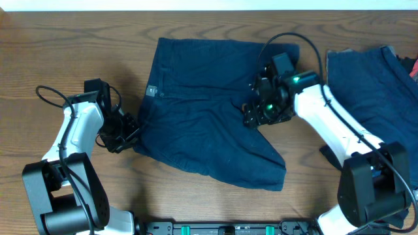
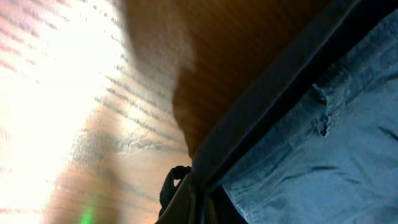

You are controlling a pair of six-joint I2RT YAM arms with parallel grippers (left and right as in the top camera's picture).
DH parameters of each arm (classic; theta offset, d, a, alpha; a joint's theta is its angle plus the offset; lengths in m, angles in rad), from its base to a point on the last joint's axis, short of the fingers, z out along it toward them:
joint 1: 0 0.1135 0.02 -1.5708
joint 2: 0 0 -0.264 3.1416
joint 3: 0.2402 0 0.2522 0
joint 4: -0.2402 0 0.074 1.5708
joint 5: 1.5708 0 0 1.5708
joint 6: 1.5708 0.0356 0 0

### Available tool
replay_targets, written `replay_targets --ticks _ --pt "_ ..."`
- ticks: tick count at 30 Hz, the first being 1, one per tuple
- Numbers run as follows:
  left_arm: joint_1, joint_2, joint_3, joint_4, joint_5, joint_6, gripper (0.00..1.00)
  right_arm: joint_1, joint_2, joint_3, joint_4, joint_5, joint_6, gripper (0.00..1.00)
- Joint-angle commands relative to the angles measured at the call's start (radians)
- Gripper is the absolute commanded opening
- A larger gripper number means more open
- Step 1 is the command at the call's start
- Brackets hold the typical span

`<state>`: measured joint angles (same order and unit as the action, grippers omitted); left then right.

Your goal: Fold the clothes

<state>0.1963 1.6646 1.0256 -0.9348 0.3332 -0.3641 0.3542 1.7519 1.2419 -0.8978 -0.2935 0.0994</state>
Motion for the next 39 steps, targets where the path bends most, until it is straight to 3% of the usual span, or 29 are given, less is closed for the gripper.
replay_targets --ticks 1,7,9,10,12,15,18,19,24,27,31,33,36,37,39 --pt "0.003 0.004 -0.003 -0.014 -0.013 0.013 0.06 0.025 0.006 -0.091 0.06 0.009 0.012 0.78" --pt "0.003 0.004 -0.003 -0.01 -0.013 0.012 0.06 0.027 0.006 -0.193 0.17 -0.007 -0.006 0.75" --pt "0.003 0.004 -0.003 -0.01 -0.013 0.012 0.06 0.027 0.006 -0.213 0.193 -0.027 -0.034 0.7" --pt "0.003 0.004 -0.003 -0.01 -0.013 0.012 0.06 0.027 0.006 -0.222 0.204 -0.034 -0.044 0.64" --pt "0.003 0.004 -0.003 -0.01 -0.013 0.012 0.06 0.027 0.006 -0.238 0.225 -0.035 -0.049 0.42" --pt "0.003 0.004 -0.003 -0.01 -0.013 0.012 0.06 0.027 0.006 -0.257 0.253 -0.035 -0.049 0.29" --pt "0.003 0.004 -0.003 -0.01 -0.013 0.012 0.05 0.027 0.006 -0.272 0.267 -0.035 -0.049 0.02" --pt "0.003 0.004 -0.003 -0.01 -0.013 0.012 0.06 0.027 0.006 -0.275 0.269 -0.028 -0.049 0.01" --pt "0.003 0.004 -0.003 -0.005 -0.008 0.012 0.06 0.007 0.006 -0.254 0.325 0.191 0.09 0.01" --pt "0.003 0.004 -0.003 0.021 0.039 0.011 0.06 -0.037 0.006 -0.154 0.359 0.381 0.182 0.01" --pt "0.003 0.004 -0.003 0.053 0.118 0.0 0.06 -0.091 0.006 0.025 0.385 0.28 0.129 0.01" --pt "0.003 0.004 -0.003 0.053 0.119 -0.007 0.06 -0.101 0.006 0.089 0.32 0.119 0.021 0.17" --pt "0.003 0.004 -0.003 0.054 0.119 -0.006 0.06 -0.092 0.006 0.102 0.194 0.042 -0.089 0.54" --pt "0.003 0.004 -0.003 0.055 0.117 -0.006 0.06 -0.085 0.007 0.092 0.146 0.042 -0.111 0.61" --pt "0.003 0.004 -0.003 0.054 0.105 -0.007 0.06 -0.07 0.008 0.059 0.098 0.042 -0.142 0.68"
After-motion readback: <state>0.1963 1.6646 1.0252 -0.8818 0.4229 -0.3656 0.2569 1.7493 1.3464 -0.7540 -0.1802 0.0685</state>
